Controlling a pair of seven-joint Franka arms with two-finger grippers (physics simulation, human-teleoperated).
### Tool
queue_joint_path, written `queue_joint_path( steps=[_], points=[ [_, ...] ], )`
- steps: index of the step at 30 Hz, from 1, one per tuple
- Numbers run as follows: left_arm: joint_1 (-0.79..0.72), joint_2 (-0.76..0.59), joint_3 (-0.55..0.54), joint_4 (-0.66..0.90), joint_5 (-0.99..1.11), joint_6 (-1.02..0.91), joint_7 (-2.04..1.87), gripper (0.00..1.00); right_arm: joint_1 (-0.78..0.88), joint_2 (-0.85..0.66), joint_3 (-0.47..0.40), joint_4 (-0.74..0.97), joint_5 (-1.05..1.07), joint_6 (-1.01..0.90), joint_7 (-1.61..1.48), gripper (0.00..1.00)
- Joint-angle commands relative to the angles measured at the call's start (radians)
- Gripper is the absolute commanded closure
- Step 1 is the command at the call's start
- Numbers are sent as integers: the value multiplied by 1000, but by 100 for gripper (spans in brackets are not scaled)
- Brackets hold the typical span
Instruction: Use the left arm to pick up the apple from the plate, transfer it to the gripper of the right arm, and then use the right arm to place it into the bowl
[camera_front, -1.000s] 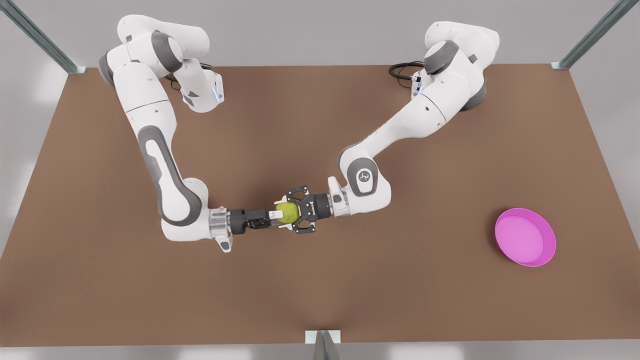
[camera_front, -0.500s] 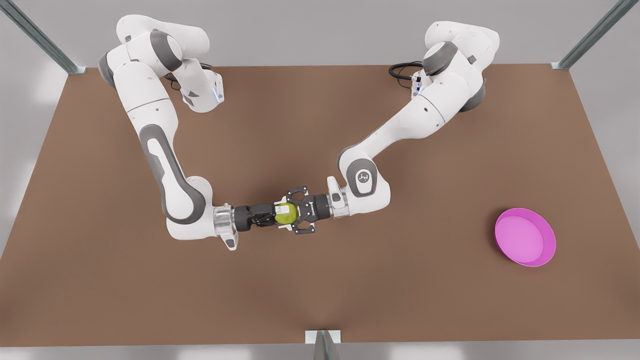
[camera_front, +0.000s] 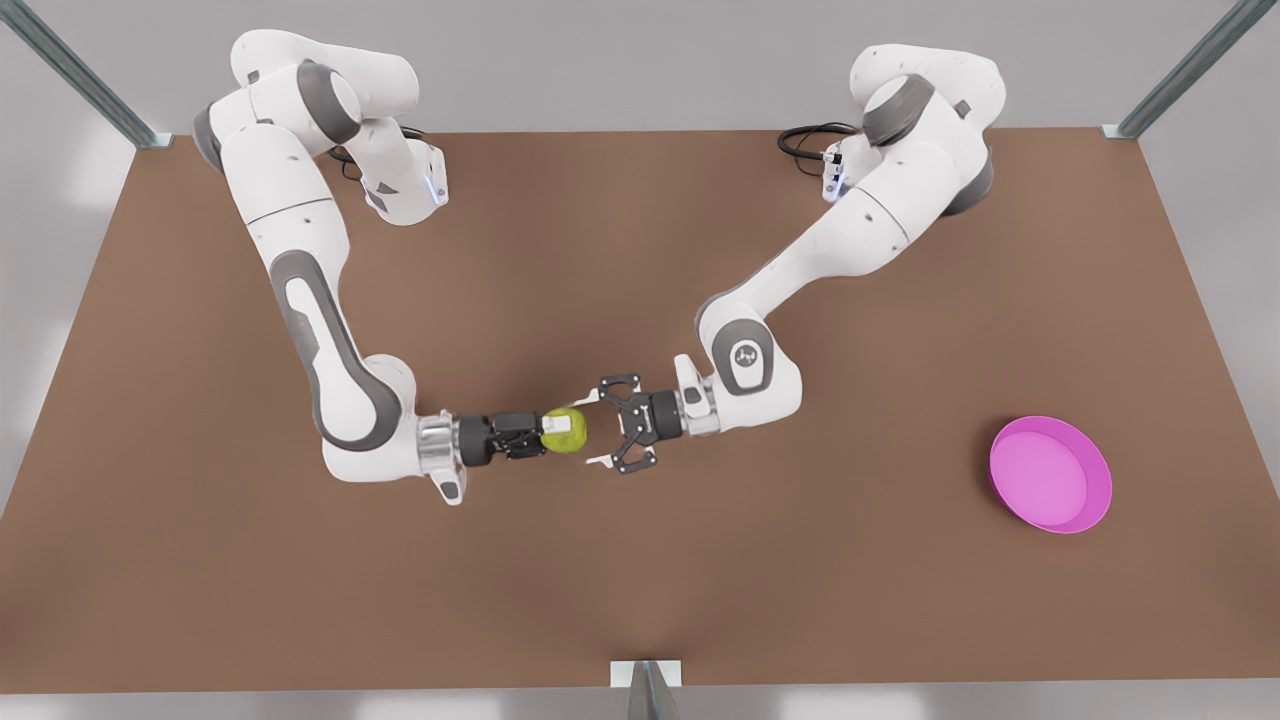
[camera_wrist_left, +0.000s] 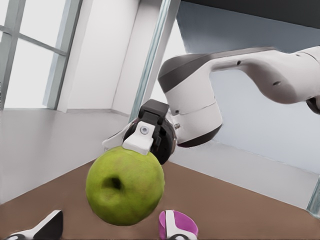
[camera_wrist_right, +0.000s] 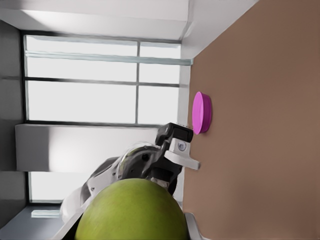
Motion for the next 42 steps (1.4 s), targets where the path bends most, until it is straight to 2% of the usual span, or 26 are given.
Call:
queue_joint_path(
  steps=[1, 2, 3, 4, 5, 7, 8, 9, 10, 12, 14, 18, 19, 20, 21, 22, 25, 27, 42],
  points=[
    [68, -84, -18, -127, 10, -5, 3, 0, -21, -1, -4, 1, -27, -49, -26, 26],
    [136, -131, -52, -207, 12, -5, -1, 0, -32, -1, -4, 1, -48, -51, -24, 26],
    [245, -240, -87, -370, 21, -8, -8, 0, -50, -1, -4, 2, -52, -52, -24, 26],
    [289, -341, -83, -472, 42, -10, -64, 0, -64, -2, -5, 10, -73, -51, -24, 25],
    [331, -434, -54, -569, 270, -12, -280, 0, -95, -2, -5, 16, -110, -52, -24, 25],
    [478, -435, -49, -566, 784, -161, -552, 0, -121, -2, -9, 22, -171, -51, -23, 25],
    [561, -435, -43, -510, 1043, -334, -703, 0, -150, -2, -9, 25, -246, -51, -23, 25],
    [572, -434, -12, -406, 1307, -508, -858, 0, -176, -2, -9, 25, -314, -52, -21, 25],
    [567, -432, 19, -291, 1469, -718, -986, 0, -205, -2, -9, 24, -392, -81, -20, 25],
    [560, -434, 22, -148, 1707, -1004, -1311, 0, -259, -8, -7, 22, -536, -124, -21, 25],
    [558, -432, 20, 9, 1853, -1208, -1575, 0, -300, -18, -4, 19, -662, -184, -20, 25],
    [589, -447, 29, 165, 1912, -1214, -2002, 0, -343, -61, 2, 13, -832, -256, -20, 25],
    [557, -489, 107, 178, 1888, -1197, -2012, 0, -346, -64, 2, 13, -860, -258, -20, 25],
    [358, -579, 436, 156, 1650, -1153, -2014, 0, -360, -67, 4, 4, -901, -258, -26, 25],
    [211, -705, 620, -15, 1577, -1036, -2016, 0, -366, -79, 4, -4, -947, -258, -35, 25],
    [165, -771, 666, -118, 1576, -955, -2009, 0, -374, -84, 4, -22, -977, -258, -50, 25],
    [168, -770, 665, -106, 1575, -940, -2011, 0, -403, -85, 4, -55, -1021, -256, -84, 25],
    [164, -690, 663, 30, 1581, -1098, -2011, 0, -411, -85, 5, -58, -1042, -256, -86, 25],
    [165, -688, 661, 30, 1575, -1118, -2011, 0, -408, -47, 4, -107, -1127, -115, -92, 24]
  ],
)
